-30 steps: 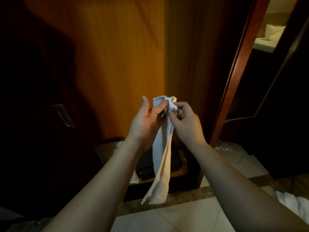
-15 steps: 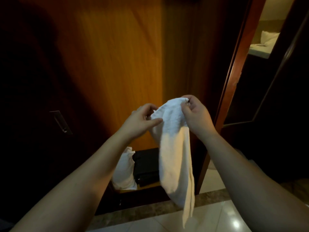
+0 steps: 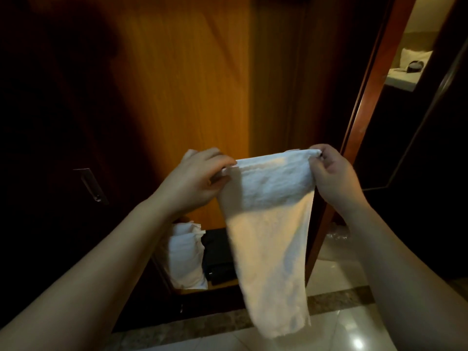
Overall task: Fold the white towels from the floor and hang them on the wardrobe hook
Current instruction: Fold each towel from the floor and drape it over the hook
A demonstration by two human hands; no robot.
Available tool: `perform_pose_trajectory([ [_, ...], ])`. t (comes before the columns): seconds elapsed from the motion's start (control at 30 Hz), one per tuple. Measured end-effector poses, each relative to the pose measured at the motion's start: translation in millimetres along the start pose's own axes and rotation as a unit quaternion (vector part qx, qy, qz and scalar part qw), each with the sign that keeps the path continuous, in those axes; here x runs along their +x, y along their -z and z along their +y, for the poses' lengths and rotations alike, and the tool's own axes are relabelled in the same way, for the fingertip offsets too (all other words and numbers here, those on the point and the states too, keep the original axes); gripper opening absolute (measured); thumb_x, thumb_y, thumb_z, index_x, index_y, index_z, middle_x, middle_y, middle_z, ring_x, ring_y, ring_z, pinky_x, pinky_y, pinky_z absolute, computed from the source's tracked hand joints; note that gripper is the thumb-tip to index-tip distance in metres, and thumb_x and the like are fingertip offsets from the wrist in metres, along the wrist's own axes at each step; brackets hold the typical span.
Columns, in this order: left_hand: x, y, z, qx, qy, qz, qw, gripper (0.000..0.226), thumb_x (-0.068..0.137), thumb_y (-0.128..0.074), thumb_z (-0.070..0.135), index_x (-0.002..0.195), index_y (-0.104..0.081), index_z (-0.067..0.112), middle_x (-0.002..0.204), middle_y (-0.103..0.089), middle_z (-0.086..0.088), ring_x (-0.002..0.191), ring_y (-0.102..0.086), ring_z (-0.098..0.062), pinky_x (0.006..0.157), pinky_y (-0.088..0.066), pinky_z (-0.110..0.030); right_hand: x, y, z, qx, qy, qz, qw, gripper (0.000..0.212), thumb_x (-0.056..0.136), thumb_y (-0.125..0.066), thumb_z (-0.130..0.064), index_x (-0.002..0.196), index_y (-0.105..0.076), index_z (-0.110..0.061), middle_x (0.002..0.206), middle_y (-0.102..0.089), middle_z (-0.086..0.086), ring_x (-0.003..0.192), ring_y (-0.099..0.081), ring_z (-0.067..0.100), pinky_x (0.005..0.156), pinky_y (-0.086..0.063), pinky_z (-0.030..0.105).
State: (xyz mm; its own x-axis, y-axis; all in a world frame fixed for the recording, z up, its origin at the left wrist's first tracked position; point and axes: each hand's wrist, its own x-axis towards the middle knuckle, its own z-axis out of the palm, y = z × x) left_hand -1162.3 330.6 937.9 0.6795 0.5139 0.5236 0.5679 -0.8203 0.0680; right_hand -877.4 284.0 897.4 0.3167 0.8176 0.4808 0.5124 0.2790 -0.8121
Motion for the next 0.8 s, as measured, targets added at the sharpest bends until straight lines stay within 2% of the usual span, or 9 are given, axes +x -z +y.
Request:
perform_pose_trajectory([
  [0.1, 4, 1, 0, -0.032, 0.087, -0.008, 0.996, 0.047, 0.095, -0.066, 0.021, 0.14, -0.052, 0.019, 0.138, -0.046, -0.008, 0.107, -0.058, -0.021, 0.081, -0.047, -0.033, 0, -5, 0, 0.003, 0.012, -0.005, 1.0, 0.016, 0.089, -0.047, -0.039, 0.09, -0.059, -0.049, 0.086, -0.064, -0.037, 0.08, -0.06, -0.014, 0.06, -0.041, 0.003],
  [0.17, 6, 0, -4, -0.005, 0.126, -0.034, 0.991, 0.053, 0.095, -0.065, 0.028, 0.144, -0.047, 0.021, 0.144, -0.041, -0.005, 0.11, -0.058, -0.02, 0.082, -0.05, -0.032, 1, -11, 1, -0.001, 0.019, -0.015, 1.0, 0.015, 0.09, -0.047, -0.035, 0.09, -0.058, -0.045, 0.084, -0.064, -0.036, 0.076, -0.06, -0.012, 0.06, -0.042, 0.005],
  [0.27, 12, -4, -8, 0.076, 0.119, -0.132, 0.981, 0.043, 0.095, -0.064, 0.03, 0.135, -0.053, 0.019, 0.132, -0.051, -0.005, 0.114, -0.055, -0.024, 0.085, -0.047, -0.034, 0, -17, 3, -0.025, 0.04, -0.033, 0.998, 0.011, 0.09, -0.045, -0.04, 0.089, -0.055, -0.044, 0.078, -0.066, -0.021, 0.071, -0.06, -0.003, 0.057, -0.042, 0.011],
  [0.37, 11, -5, -13, 0.096, 0.116, -0.2, 0.968, 0.032, 0.097, -0.06, 0.029, 0.127, -0.059, 0.018, 0.12, -0.057, -0.003, 0.112, -0.056, -0.023, 0.089, -0.047, -0.038, 1, -23, 6, -0.083, 0.071, -0.075, 0.991, 0.013, 0.091, -0.039, -0.046, 0.093, -0.052, -0.043, 0.08, -0.064, -0.012, 0.077, -0.06, 0.001, 0.054, -0.041, 0.014],
  [0.5, 7, -4, -19, 0.076, 0.086, -0.157, 0.981, 0.018, 0.095, -0.062, 0.023, 0.111, -0.067, 0.015, 0.096, -0.047, 0.006, 0.101, -0.056, -0.023, 0.076, -0.038, -0.032, 2, -29, 12, -0.121, 0.074, -0.088, 0.986, 0.021, 0.095, -0.036, -0.042, 0.102, -0.052, -0.032, 0.083, -0.064, -0.005, 0.078, -0.06, 0.006, 0.061, -0.047, 0.03],
  [0.63, 4, -7, -19, 0.06, 0.12, -0.094, 0.986, 0.008, 0.092, -0.064, 0.029, 0.099, -0.062, 0.027, 0.1, -0.041, 0.009, 0.098, -0.037, -0.015, 0.078, -0.022, -0.033, 1, -30, 7, -0.063, 0.056, -0.054, 0.995, 0.015, 0.094, -0.037, -0.035, 0.092, -0.052, -0.035, 0.08, -0.062, -0.009, 0.074, -0.059, -0.004, 0.055, -0.041, 0.014],
  [0.67, 4, -7, -21, 0.036, 0.144, -0.088, 0.985, 0.009, 0.09, -0.065, 0.031, 0.095, -0.058, 0.028, 0.101, -0.041, 0.009, 0.098, -0.035, -0.014, 0.079, -0.025, -0.035, 1, -30, 5, -0.034, 0.041, -0.038, 0.998, 0.015, 0.094, -0.038, -0.033, 0.09, -0.052, -0.036, 0.08, -0.063, -0.01, 0.072, -0.058, -0.006, 0.055, -0.041, 0.011],
  [0.73, 4, -4, -23, -0.089, 0.213, -0.081, 0.97, 0.015, 0.085, -0.07, 0.029, 0.087, -0.055, 0.025, 0.094, -0.053, 0.007, 0.09, -0.049, -0.017, 0.074, -0.04, -0.038, 1, -30, -1, 0.016, 0.009, -0.014, 1.0, 0.015, 0.092, -0.039, -0.032, 0.09, -0.054, -0.036, 0.082, -0.066, -0.018, 0.071, -0.058, -0.008, 0.056, -0.041, 0.01],
  [0.8, 2, 0, -21, -0.298, 0.288, -0.037, 0.909, 0.018, 0.08, -0.073, 0.023, 0.081, -0.055, 0.022, 0.077, -0.059, 0.006, 0.071, -0.056, -0.011, 0.061, -0.044, -0.03, 1, -28, -7, 0.037, -0.005, -0.008, 0.999, 0.015, 0.09, -0.041, -0.033, 0.091, -0.055, -0.039, 0.081, -0.064, -0.026, 0.072, -0.056, -0.011, 0.057, -0.04, 0.007],
])
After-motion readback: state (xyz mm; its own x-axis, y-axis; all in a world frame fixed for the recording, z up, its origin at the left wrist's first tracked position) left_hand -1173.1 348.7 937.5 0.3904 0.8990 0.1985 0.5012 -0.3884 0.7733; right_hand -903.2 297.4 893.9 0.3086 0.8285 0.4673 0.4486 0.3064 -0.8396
